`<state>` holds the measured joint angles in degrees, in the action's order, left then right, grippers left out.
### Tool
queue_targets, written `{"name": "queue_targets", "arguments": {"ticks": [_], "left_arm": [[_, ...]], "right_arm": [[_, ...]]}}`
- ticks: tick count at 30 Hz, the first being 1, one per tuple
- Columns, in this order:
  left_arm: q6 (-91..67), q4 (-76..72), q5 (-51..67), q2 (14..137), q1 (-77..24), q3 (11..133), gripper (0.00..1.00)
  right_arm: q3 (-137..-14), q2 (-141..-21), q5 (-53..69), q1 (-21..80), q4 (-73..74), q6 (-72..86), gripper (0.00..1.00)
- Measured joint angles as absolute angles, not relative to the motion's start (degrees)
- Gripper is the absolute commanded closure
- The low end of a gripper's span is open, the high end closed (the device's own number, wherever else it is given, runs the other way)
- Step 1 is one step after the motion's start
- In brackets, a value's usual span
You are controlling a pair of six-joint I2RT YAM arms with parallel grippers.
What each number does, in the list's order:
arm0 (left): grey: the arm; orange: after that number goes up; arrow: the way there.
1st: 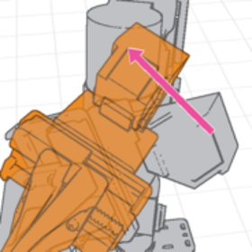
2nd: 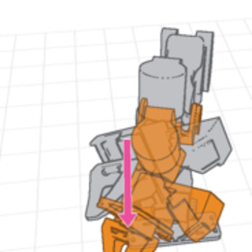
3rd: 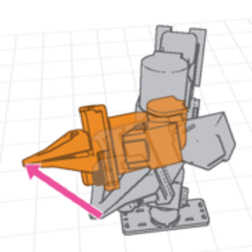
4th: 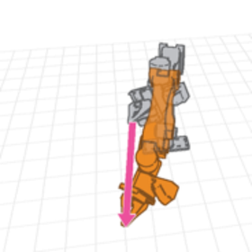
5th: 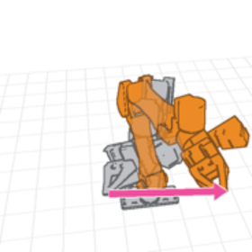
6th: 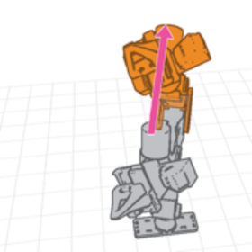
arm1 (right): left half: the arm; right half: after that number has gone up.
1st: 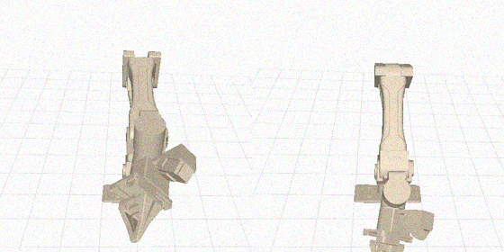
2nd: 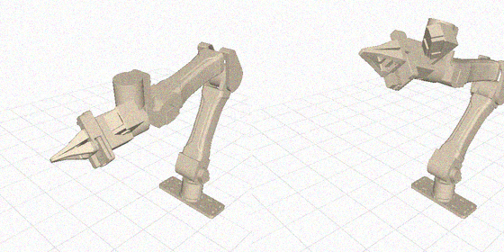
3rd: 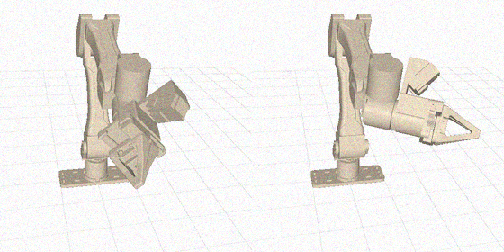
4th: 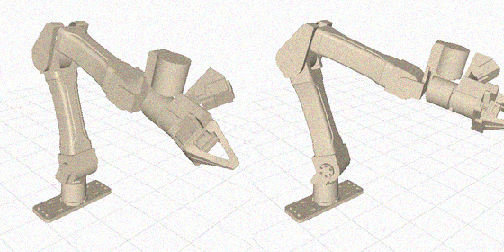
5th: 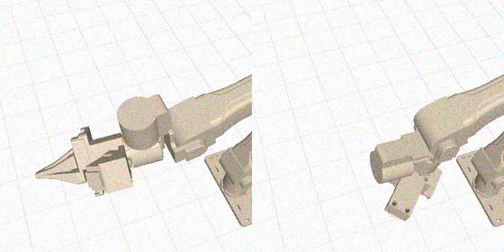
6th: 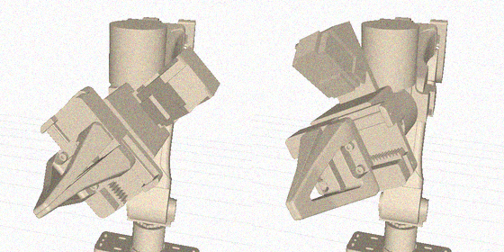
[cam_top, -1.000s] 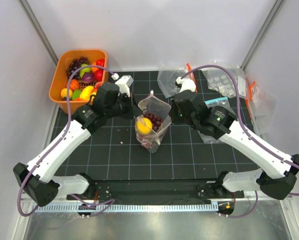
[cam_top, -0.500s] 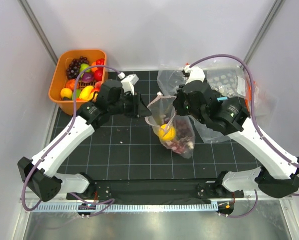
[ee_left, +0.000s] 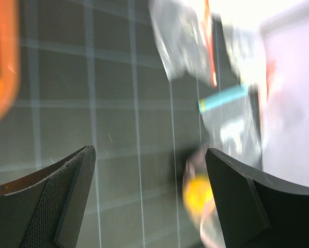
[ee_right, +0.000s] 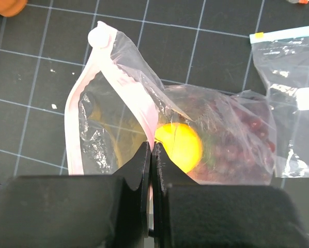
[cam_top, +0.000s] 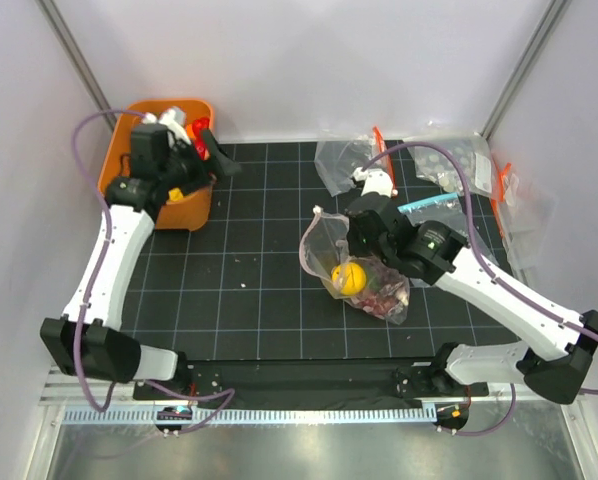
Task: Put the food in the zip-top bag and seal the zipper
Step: Pick up the fake fruit from the bin.
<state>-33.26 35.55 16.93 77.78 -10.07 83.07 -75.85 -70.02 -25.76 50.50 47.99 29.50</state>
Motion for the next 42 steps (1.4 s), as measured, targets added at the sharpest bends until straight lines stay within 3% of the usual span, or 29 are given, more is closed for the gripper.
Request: {"name": "queue_targets", "arguments": {"ticks": [4, 11, 22, 25, 35, 42], "left_arm": [[-35.66, 34.76, 14.68, 85.47, -2.59, 92.95, 0.07], [-39.11, 31.44, 6.17, 100.64, 0.10, 104.25, 0.09], [-45.15, 17.15, -3.75, 118.85, 3.05, 104.53, 0.12], [-46.63, 13.54, -4.12, 124.33, 3.86, 106.76, 0.13], [-53.17, 10.15, 1.50, 145.47, 5.10, 131.20, 0.16], [-60.66, 4.40, 4.89, 147.50, 6.22, 131.13, 0.20]], "right_arm": [[-72.73, -67.44, -24.62, 50.43, 45.63, 30.24, 0.99], [-72.34, -67.13, -22.31, 50.39, 43.53, 30.35, 0.99], [-71.99, -67.13, -19.90, 50.39, 42.30, 30.06, 0.99], [-71.99, -67.13, -19.73, 50.39, 42.28, 30.04, 0.99], [-72.01, -66.96, -20.25, 50.39, 43.70, 29.34, 0.99], [-72.01, -66.24, -20.43, 50.39, 44.31, 28.82, 0.99]]}}
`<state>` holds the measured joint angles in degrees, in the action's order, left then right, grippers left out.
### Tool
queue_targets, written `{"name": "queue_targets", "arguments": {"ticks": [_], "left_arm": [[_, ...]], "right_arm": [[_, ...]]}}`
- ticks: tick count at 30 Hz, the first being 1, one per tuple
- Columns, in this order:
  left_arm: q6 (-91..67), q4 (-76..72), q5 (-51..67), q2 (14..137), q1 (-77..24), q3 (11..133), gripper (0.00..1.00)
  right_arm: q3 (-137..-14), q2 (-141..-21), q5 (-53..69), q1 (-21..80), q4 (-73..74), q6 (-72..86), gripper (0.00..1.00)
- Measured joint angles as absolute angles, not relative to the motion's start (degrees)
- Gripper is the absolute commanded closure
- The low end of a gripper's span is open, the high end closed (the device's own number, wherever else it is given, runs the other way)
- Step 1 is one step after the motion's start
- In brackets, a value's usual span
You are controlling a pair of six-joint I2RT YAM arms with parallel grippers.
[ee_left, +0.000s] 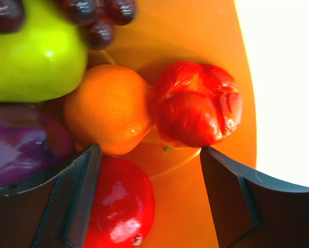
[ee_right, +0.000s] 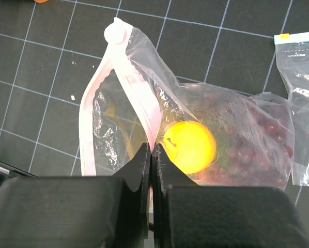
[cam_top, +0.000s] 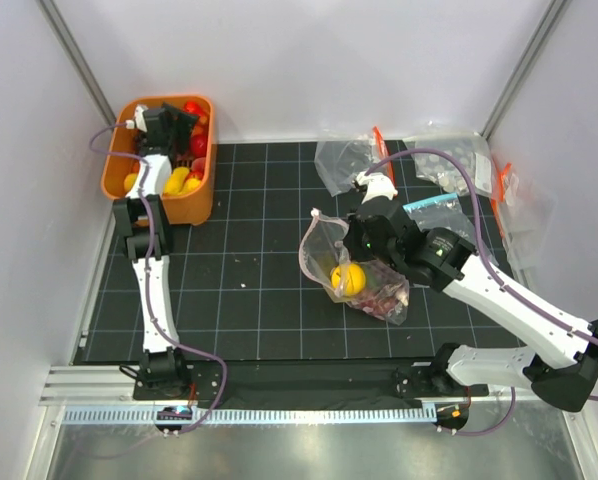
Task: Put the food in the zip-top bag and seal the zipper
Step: Pick up the fake fruit from the bin.
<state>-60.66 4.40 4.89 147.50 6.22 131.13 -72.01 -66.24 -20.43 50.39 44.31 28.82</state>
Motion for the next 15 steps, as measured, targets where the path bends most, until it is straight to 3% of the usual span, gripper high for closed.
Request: {"name": "queue_targets", "arguments": {"ticks": [11, 15], "left_arm": [[-65.98, -1.06, 7.70, 148.03, 7.46, 128.14, 0.47], [-65.45, -1.93, 8.82, 147.94, 7.73, 127.33, 0.37]], "right_arm": [[-72.01, -66.24, -20.43, 50.39, 44.36, 28.53, 0.99], [-72.01, -66.24, -20.34, 50.39, 44.29, 28.56, 0.99]]}}
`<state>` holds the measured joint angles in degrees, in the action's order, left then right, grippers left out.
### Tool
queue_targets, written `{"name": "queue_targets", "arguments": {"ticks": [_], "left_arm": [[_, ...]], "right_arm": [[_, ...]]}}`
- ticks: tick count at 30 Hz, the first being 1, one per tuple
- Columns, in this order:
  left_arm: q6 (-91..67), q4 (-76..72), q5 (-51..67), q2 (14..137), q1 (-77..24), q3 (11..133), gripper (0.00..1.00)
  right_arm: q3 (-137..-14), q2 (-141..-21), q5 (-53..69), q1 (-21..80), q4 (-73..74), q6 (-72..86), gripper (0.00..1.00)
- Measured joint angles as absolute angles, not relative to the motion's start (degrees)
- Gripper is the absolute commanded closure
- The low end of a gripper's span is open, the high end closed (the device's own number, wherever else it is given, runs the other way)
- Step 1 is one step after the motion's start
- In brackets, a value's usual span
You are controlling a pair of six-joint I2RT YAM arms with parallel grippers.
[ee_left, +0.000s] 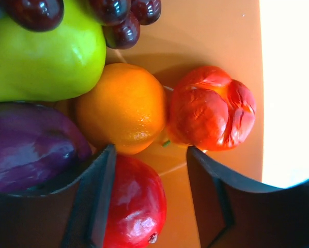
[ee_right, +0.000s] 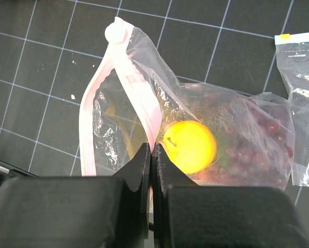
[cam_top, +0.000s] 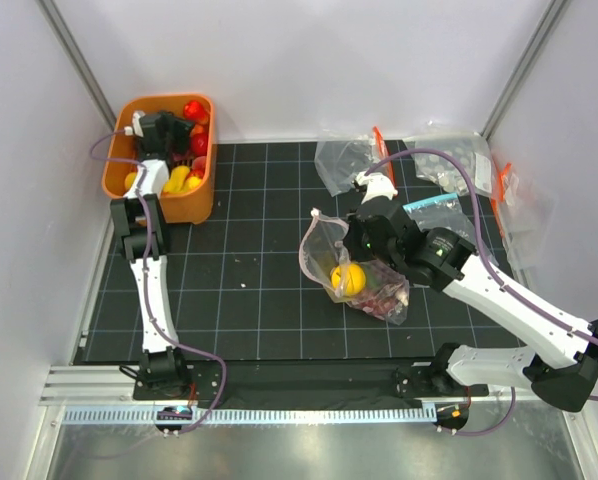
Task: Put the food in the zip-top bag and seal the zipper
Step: Pick up the fake fruit from the bin.
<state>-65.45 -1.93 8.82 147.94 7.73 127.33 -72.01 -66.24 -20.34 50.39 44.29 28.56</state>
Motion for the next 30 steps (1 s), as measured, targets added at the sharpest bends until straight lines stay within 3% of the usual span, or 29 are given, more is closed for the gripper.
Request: {"name": "queue_targets", "arguments": {"ticks": [4, 7, 15, 22, 24, 26, 30], "left_arm": [[-63.18, -5.41, 9.21, 146.12, 7.66, 123.66, 0.21], [-59.66, -4.08, 9.21, 144.68, 7.49, 122.83, 0.16], [-52.16, 1.43, 8.75, 139.72, 7.38, 117.38, 0.20], [-46.61, 4.60, 7.14, 138.91, 5.80, 116.51, 0.16], [-44.84, 6.09, 6.17, 138.91, 4.89, 116.81, 0.18], [-44.14, 7.66, 5.48, 138.91, 4.29, 117.30, 0.25], [-42.98, 10.57, 5.34, 139.11, 4.14, 120.09, 0.50]], "right_arm": [[-72.01, -66.24, -19.77, 50.39, 44.21, 28.60, 0.99], [-72.01, -66.24, -19.27, 50.39, 44.18, 28.64, 0.99], [-72.01, -66.35, -17.34, 50.39, 43.33, 28.88, 0.99], [-71.99, -66.41, -16.08, 50.39, 42.89, 29.06, 0.99], [-71.99, -66.41, -15.94, 50.39, 42.87, 29.06, 0.99], [-71.99, -66.41, -15.70, 50.39, 42.87, 29.06, 0.99], [-71.99, -66.35, -15.66, 50.39, 42.89, 29.08, 0.99]]}}
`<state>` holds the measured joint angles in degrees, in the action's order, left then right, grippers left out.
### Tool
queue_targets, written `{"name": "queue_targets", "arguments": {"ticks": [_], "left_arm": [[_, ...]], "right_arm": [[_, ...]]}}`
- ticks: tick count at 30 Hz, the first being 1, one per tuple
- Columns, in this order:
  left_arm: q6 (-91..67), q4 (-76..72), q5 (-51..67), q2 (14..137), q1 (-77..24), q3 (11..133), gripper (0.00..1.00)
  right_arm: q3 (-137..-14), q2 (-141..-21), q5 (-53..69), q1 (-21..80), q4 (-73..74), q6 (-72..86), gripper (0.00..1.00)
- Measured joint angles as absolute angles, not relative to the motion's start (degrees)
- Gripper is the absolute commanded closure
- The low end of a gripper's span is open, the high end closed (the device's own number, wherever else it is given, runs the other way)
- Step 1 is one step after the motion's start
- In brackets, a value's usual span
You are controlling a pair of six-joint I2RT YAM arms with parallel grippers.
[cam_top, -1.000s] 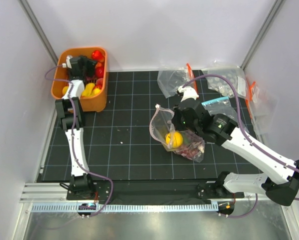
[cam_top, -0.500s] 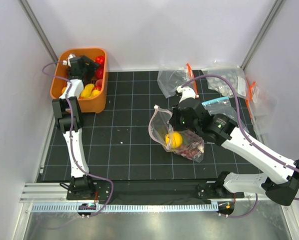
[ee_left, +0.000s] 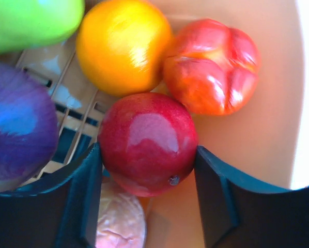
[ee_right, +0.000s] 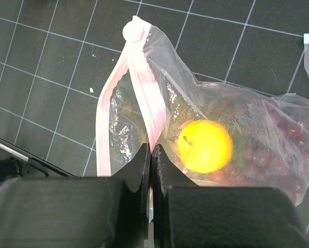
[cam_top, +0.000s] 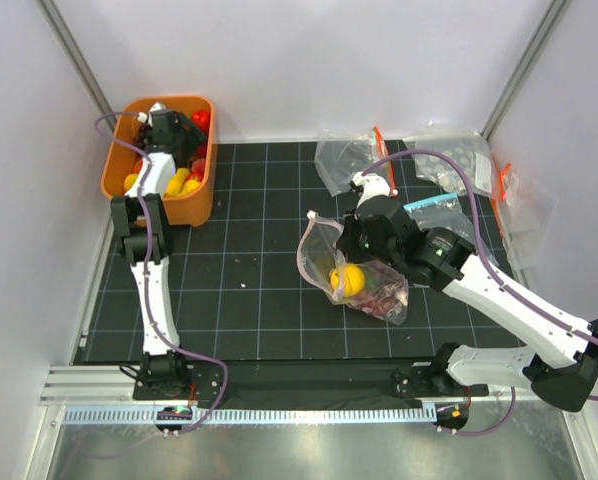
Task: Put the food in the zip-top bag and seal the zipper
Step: Pick up the fake fruit from the bin.
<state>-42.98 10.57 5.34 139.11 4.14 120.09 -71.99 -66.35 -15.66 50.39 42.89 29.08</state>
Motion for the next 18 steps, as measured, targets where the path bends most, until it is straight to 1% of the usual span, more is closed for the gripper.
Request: {"name": "queue_targets", "arguments": {"ticks": [1, 3, 5, 8, 11, 15, 18], "left_arm": [[-42.92, 11.07, 5.41, 139.13, 4.14, 120.99, 0.60], [-42.78, 10.94, 5.43, 139.11, 4.23, 121.91, 0.67], [-42.76, 10.57, 5.50, 139.02, 4.27, 121.93, 0.68], [-42.81, 8.12, 5.43, 136.11, 4.29, 115.85, 0.69], [-44.03, 3.57, 5.04, 130.52, 4.38, 106.02, 0.70], [-48.14, -6.57, 4.19, 119.20, 4.54, 89.03, 0.72], [-51.46, -13.41, 3.81, 112.71, 4.54, 80.42, 0.72]], "right_arm": [[-71.99, -66.28, -15.66, 50.39, 42.89, 29.08, 0.99], [-71.83, -66.08, -15.68, 50.39, 42.87, 29.08, 0.99], [-71.55, -65.73, -15.70, 50.39, 42.92, 29.08, 0.99], [-71.33, -65.47, -15.68, 50.39, 42.92, 29.10, 0.99], [-71.33, -65.47, -15.68, 50.39, 42.89, 29.21, 0.99], [-71.33, -65.47, -15.66, 50.39, 42.89, 29.34, 0.99], [-71.33, -65.47, -15.25, 50.39, 42.89, 29.89, 0.99]]}}
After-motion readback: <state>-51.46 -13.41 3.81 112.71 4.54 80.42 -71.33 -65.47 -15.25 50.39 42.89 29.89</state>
